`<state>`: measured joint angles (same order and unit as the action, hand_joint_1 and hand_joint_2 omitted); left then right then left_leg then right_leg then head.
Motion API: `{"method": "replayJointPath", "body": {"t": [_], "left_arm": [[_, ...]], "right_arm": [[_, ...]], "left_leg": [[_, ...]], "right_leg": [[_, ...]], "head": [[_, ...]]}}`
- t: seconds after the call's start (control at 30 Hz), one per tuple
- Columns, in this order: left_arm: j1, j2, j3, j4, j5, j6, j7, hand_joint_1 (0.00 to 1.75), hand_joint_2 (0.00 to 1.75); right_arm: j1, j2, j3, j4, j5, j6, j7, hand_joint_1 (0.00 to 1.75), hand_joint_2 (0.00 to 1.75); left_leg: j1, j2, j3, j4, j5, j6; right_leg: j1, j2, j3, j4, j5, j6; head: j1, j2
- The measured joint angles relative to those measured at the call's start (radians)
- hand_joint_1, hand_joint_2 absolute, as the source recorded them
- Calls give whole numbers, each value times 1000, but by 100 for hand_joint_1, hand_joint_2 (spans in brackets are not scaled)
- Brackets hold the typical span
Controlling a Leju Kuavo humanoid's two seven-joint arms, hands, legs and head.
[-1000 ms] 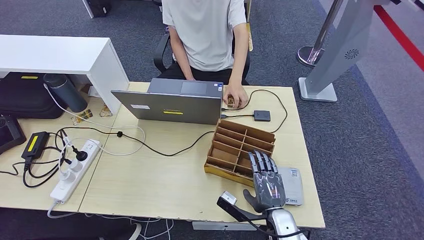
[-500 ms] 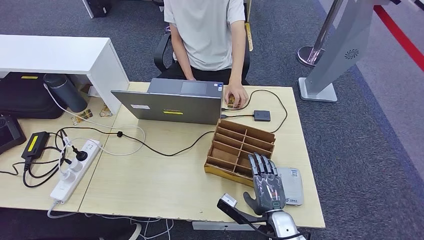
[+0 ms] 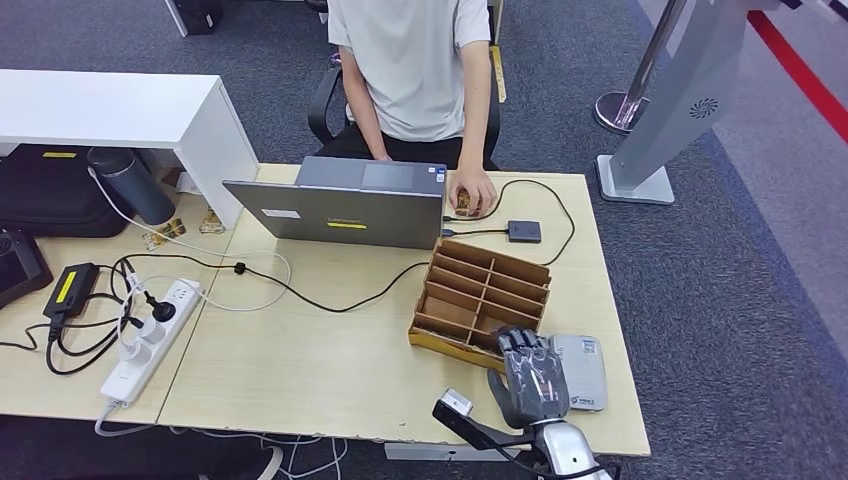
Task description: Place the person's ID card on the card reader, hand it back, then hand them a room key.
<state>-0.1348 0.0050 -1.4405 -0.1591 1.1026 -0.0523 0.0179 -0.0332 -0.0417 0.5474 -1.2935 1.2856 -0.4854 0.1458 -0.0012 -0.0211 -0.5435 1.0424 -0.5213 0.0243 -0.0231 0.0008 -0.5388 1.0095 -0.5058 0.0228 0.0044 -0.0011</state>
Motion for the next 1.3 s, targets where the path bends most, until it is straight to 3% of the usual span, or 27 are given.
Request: {"method": "replayJointPath", "body": {"t": [0.83, 1.2, 1.3], "left_arm": [[5, -2, -2, 0, -13, 26, -12, 0, 175], [3, -11, -2, 0, 15, 31, -29, 0, 175], [3, -11, -2, 0, 19, 31, -33, 0, 175]], "right_arm": [[-1, 0, -1, -20, -30, 20, 3, 175, 175], [-53, -9, -36, -104, -454, 198, -120, 175, 175], [-73, -10, -61, -119, -651, 268, -180, 175, 175]], "left_leg": [[0, 0, 0, 0, 0, 0], [0, 4, 1, 0, 1, 0], [0, 4, 1, 0, 1, 0]], "right_leg": [[0, 0, 0, 0, 0, 0], [0, 3, 0, 0, 2, -1], [0, 3, 0, 0, 2, -1]], "head": [[0, 0], [0, 0], [0, 0]]}}
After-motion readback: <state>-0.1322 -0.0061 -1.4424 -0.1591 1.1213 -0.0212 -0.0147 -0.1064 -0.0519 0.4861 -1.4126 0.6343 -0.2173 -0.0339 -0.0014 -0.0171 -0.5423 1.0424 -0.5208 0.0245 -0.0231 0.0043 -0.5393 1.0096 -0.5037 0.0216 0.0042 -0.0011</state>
